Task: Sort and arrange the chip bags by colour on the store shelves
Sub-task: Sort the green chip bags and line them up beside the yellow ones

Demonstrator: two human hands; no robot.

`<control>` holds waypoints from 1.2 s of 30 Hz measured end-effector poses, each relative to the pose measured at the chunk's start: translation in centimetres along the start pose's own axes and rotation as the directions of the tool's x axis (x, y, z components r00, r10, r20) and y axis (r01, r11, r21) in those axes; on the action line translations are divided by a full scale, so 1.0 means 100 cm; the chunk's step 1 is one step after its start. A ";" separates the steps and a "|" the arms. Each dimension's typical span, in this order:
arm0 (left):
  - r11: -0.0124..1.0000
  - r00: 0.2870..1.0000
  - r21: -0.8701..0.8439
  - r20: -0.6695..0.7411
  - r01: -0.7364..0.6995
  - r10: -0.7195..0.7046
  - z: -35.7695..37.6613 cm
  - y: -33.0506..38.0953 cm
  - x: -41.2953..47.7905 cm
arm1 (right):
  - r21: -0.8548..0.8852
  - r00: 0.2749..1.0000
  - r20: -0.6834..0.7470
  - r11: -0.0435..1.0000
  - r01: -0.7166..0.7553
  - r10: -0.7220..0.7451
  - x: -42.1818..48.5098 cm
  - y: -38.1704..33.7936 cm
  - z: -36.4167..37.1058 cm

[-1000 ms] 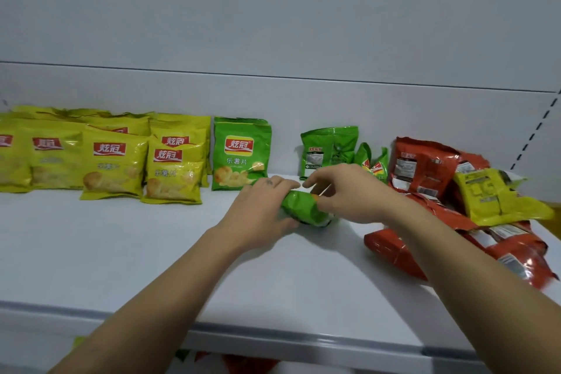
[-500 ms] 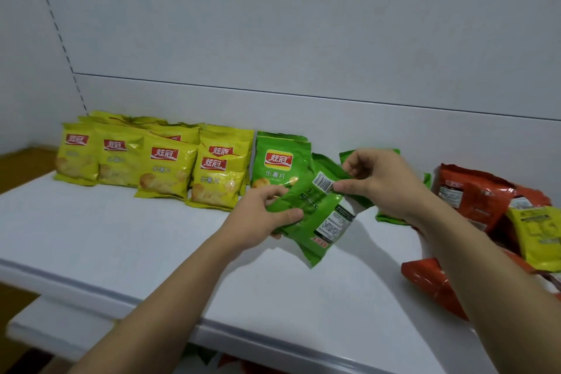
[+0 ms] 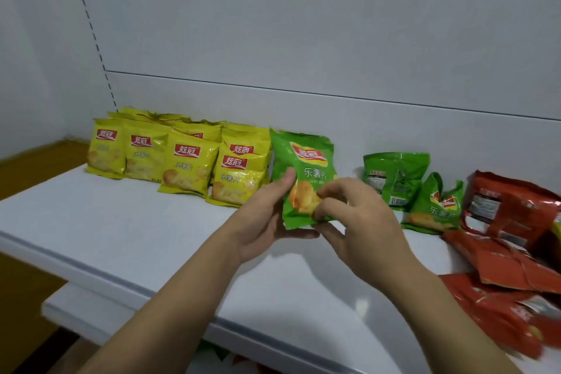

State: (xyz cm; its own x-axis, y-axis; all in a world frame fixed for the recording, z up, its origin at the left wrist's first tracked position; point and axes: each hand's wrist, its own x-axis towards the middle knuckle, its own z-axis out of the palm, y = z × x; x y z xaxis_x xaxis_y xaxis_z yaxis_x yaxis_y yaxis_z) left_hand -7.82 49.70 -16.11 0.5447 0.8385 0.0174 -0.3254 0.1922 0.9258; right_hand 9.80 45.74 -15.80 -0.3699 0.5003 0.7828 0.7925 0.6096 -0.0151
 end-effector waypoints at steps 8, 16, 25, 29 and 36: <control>0.994 0.993 0.049 -0.066 -0.098 0.102 -0.011 -0.022 0.007 | 0.029 0.989 0.117 0.995 -0.096 0.092 -0.011 -0.001 0.024; 0.977 0.983 0.215 -0.177 0.001 0.038 -0.027 -0.031 0.001 | 0.245 0.798 0.153 0.760 -0.601 0.582 0.004 0.029 0.017; 0.946 0.941 0.306 -0.276 -0.108 0.197 -0.019 -0.027 0.007 | 0.629 0.663 0.466 0.307 -0.714 0.586 0.002 0.047 0.019; 0.904 0.935 0.420 -0.280 -0.083 0.216 -0.019 -0.037 0.008 | 0.621 0.660 0.470 0.312 -0.719 0.586 -0.012 0.044 0.029; 0.704 0.903 0.710 -0.316 0.022 0.291 -0.033 -0.055 0.021 | 0.477 0.571 0.284 0.403 -0.781 0.770 -0.018 0.056 0.033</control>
State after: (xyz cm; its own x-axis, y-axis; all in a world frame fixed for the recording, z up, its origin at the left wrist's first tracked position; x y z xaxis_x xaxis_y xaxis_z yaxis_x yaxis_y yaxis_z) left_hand -7.46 52.09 -22.42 0.1527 0.9743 0.1658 0.3317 -0.2086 0.9200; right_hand 13.32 50.28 -19.32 0.2611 0.9299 0.2590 0.3772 0.1487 -0.9141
